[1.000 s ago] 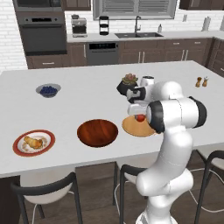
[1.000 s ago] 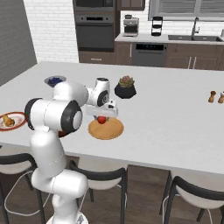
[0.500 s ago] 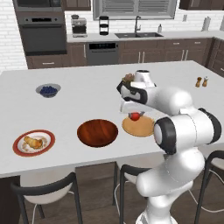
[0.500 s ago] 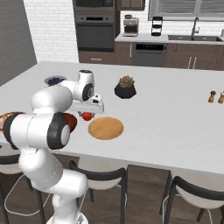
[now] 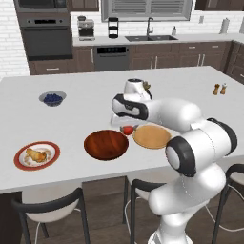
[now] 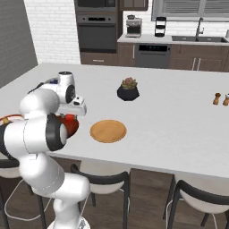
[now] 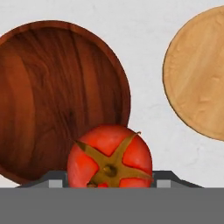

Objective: Pick the chicken drumstick and tomato from their plates and place them in the bowl. Then put the bowl in the fridge.

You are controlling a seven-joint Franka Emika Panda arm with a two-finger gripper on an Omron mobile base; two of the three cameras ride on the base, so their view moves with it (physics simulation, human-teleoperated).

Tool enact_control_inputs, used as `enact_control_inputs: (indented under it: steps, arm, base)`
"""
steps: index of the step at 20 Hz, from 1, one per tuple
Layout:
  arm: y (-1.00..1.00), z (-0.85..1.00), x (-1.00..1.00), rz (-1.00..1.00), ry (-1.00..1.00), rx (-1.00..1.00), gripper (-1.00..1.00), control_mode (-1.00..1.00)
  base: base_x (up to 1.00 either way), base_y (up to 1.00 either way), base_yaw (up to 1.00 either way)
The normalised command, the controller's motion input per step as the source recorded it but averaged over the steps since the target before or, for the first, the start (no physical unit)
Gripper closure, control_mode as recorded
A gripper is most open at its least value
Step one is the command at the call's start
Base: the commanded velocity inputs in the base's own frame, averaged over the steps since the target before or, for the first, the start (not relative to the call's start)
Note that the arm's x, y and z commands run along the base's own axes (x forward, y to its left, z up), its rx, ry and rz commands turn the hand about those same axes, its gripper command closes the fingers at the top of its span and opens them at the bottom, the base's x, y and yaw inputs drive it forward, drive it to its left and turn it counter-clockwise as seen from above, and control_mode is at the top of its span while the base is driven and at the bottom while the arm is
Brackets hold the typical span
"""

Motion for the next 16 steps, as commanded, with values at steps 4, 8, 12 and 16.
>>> enact_control_inputs:
  steps: [4, 8, 12, 16]
  arm:
    - [0.66, -0.19, 0.02, 0.01, -0.04, 0.00, 1.00, -1.00]
    - [0.57, -0.28, 0.02, -0.01, -0.01, 0.00, 1.00, -1.00]
    - [0.18, -0.51, -0.05, -0.02, -0.03, 0.00, 1.00, -1.00]
    - [0.04, -0.51, 0.00, -0.02, -0.05, 0.00, 1.00, -1.00]
  base:
    - [0.00, 0.00, 0.00]
    - [0.00, 0.00, 0.00]
    - [0.00, 0.00, 0.00]
    - [0.00, 0.00, 0.00]
